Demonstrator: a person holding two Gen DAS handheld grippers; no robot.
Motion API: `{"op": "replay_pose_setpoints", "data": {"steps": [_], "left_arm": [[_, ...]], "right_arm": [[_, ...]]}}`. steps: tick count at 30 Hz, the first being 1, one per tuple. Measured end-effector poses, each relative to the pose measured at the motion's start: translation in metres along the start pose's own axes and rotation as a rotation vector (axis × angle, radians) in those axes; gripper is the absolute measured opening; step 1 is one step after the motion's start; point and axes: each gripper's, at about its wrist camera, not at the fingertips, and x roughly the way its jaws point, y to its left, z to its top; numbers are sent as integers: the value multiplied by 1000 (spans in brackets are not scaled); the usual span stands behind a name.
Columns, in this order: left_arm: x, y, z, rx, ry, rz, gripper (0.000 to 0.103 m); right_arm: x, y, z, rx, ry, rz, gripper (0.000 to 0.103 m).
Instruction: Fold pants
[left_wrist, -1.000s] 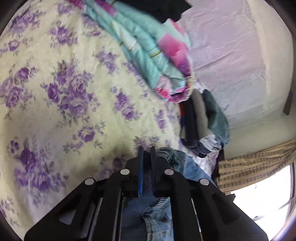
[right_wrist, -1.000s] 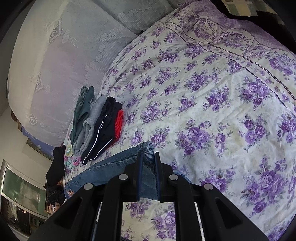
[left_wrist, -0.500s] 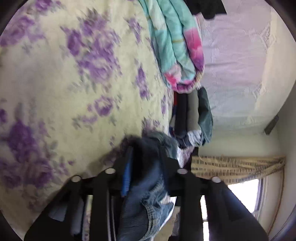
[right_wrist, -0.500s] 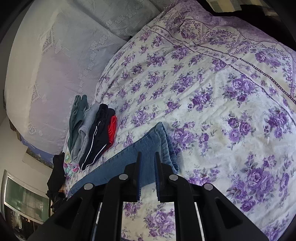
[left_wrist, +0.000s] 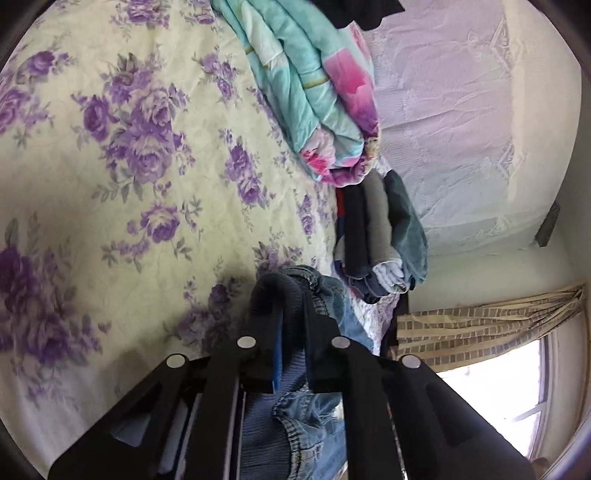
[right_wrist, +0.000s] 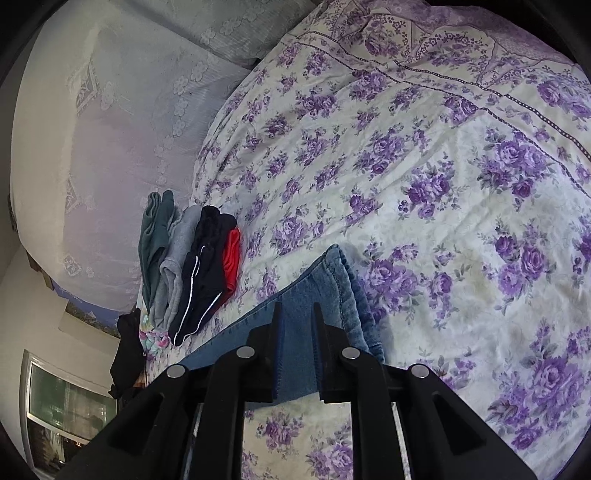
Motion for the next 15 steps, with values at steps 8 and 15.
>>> {"op": "replay_pose_setpoints", "data": {"steps": [8,15], "left_arm": [[-1,6,3,-36,-3,53,8],[3,2,3,-58,-1,106,8]], "right_arm": [[47,-8,33,-7,72,-42,38],[95,-20,50,-16,149,-76,24]]}}
